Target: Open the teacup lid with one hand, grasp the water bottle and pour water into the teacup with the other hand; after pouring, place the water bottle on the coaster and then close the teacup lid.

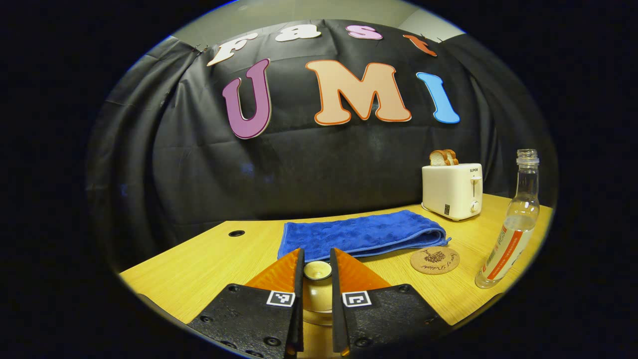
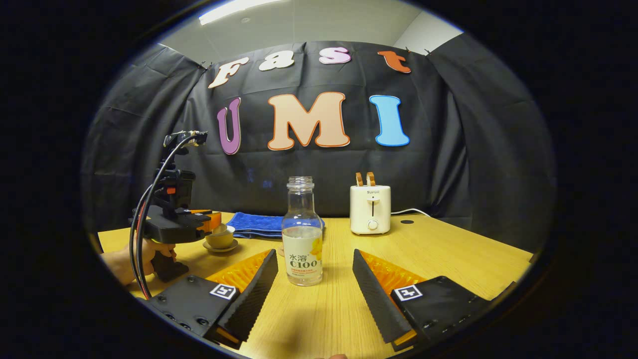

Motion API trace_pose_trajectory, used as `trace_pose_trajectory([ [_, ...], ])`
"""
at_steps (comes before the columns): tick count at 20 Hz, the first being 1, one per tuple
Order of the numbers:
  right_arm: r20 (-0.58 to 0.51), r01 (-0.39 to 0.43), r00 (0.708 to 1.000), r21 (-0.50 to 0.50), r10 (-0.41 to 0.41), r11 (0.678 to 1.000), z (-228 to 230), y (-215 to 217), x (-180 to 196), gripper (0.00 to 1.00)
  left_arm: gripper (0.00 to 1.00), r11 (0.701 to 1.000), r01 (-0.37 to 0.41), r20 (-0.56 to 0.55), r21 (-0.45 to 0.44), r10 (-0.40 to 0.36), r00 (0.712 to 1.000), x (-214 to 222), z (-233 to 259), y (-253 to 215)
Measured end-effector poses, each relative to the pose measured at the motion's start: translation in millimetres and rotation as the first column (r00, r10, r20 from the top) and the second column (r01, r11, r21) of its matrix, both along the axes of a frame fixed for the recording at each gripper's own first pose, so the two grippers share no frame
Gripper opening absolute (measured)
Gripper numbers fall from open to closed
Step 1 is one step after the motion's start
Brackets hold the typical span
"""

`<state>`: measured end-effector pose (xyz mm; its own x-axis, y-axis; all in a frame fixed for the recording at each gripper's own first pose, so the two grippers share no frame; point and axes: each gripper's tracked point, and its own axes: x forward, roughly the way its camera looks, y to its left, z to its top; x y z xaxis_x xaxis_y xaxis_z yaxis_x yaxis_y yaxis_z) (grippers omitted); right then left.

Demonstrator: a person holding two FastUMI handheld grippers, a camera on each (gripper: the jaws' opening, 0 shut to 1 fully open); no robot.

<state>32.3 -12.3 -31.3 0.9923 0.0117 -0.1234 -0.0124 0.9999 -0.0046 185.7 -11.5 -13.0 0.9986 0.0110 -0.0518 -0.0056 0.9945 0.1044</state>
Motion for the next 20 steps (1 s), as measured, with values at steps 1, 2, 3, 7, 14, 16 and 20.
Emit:
trace_pose_trajectory([
  [1, -0.004, -0.004, 1.000, 0.002, 0.004, 1.000, -2.3, 2.0, 2.1, 0.94, 0.20, 1.000, -0.002, 0.016, 0.004, 0.002, 1.000, -1.6, 2.6, 1.2],
  [2, -0.008, -0.006, 1.000, 0.002, 0.006, 1.000, -2.6, 4.3, 5.6, 0.94, 0.20, 1.000, -0.003, 0.025, 0.006, 0.003, 1.000, -3.0, 4.8, 1.7],
  [3, -0.006, -0.009, 1.000, 0.002, 0.009, 1.000, -3.1, 7.1, 9.7, 0.94, 0.20, 1.000, 0.003, 0.028, 0.004, -0.003, 1.000, -5.8, 4.2, 0.7],
  [7, -0.012, -0.006, 1.000, 0.000, 0.006, 1.000, -8.0, 15.3, 32.1, 0.96, 0.20, 1.000, 0.023, 0.037, -0.014, -0.023, 0.999, -22.9, 6.3, 0.4],
  [14, -0.026, 0.013, 1.000, -0.001, -0.013, 1.000, -15.7, 15.7, 70.0, 0.98, 0.20, 0.998, 0.033, 0.042, -0.046, -0.031, 0.999, -60.0, 7.6, 11.3],
  [16, -0.031, 0.016, 0.999, -0.001, -0.016, 1.000, -17.1, 17.0, 77.4, 0.93, 0.20, 0.998, 0.028, 0.047, -0.052, -0.025, 0.999, -68.8, 9.2, 16.9],
  [20, -0.029, 0.022, 0.999, -0.002, -0.022, 1.000, -19.1, 17.8, 89.3, 0.98, 0.20, 0.999, 0.033, 0.043, -0.034, -0.031, 0.999, -87.1, 8.4, 24.2],
])
